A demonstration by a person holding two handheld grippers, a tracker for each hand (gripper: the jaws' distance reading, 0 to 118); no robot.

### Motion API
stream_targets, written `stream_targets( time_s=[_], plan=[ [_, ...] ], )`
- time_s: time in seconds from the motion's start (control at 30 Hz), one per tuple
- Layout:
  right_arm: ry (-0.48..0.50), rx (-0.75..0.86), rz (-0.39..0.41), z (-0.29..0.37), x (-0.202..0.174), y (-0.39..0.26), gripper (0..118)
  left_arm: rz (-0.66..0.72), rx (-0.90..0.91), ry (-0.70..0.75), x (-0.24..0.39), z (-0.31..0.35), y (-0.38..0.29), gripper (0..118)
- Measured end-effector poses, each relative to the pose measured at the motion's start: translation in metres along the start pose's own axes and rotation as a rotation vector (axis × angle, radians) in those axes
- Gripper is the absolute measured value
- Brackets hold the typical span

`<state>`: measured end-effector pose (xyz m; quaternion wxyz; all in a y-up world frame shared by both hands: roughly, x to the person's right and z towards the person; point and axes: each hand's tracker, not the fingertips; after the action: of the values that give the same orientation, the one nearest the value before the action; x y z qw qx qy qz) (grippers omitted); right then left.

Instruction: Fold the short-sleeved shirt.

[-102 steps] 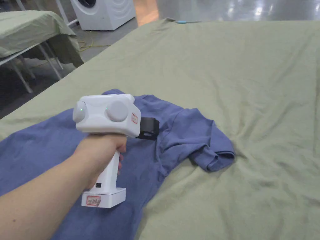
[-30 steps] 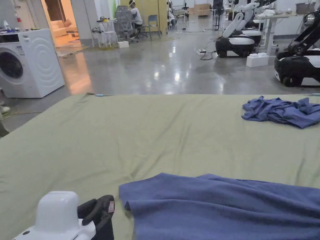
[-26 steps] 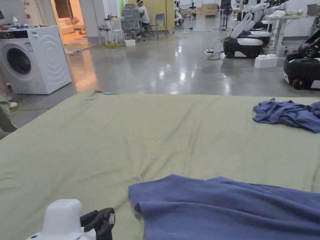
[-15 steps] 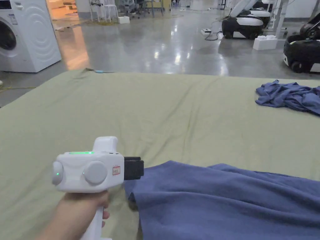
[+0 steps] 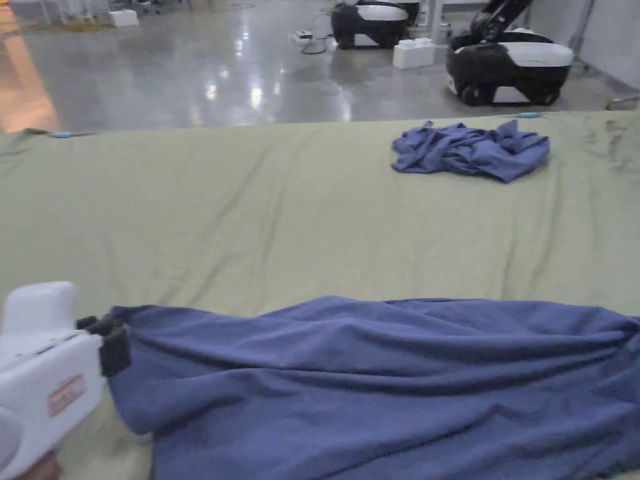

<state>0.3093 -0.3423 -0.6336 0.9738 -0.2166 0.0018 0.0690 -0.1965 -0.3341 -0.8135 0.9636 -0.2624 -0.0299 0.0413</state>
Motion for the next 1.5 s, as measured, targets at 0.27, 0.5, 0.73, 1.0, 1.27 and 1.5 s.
stream_targets(
  time_s=[0.27,0.5,0.73,1.0,1.27,1.5],
  plan=[
    [-0.154,-0.309,-0.005,-0.1,0.103,-0.033,114,-0.032,0.052,0.004,0.01,0.027,0.016,3],
    [-0.036,-0.379,-0.07,-0.135,0.122,-0.024,43,0.006,0.01,-0.011,0.011,0.019,0.019,3],
    [-0.013,-0.286,-0.087,-0.111,0.11,0.0,5,-0.002,0.025,-0.03,0.022,0.035,0.03,3],
    [-0.018,-0.074,-0.146,-0.015,0.116,0.081,5,-0.011,0.206,-0.006,-0.007,0.121,0.091,3],
    [-0.078,0.12,-0.115,0.056,0.126,0.197,5,0.059,0.302,0.066,-0.062,0.184,0.172,3],
    [-0.113,0.23,-0.111,0.027,0.133,0.305,5,0.111,0.361,0.114,-0.079,0.173,0.258,3]
  ],
)
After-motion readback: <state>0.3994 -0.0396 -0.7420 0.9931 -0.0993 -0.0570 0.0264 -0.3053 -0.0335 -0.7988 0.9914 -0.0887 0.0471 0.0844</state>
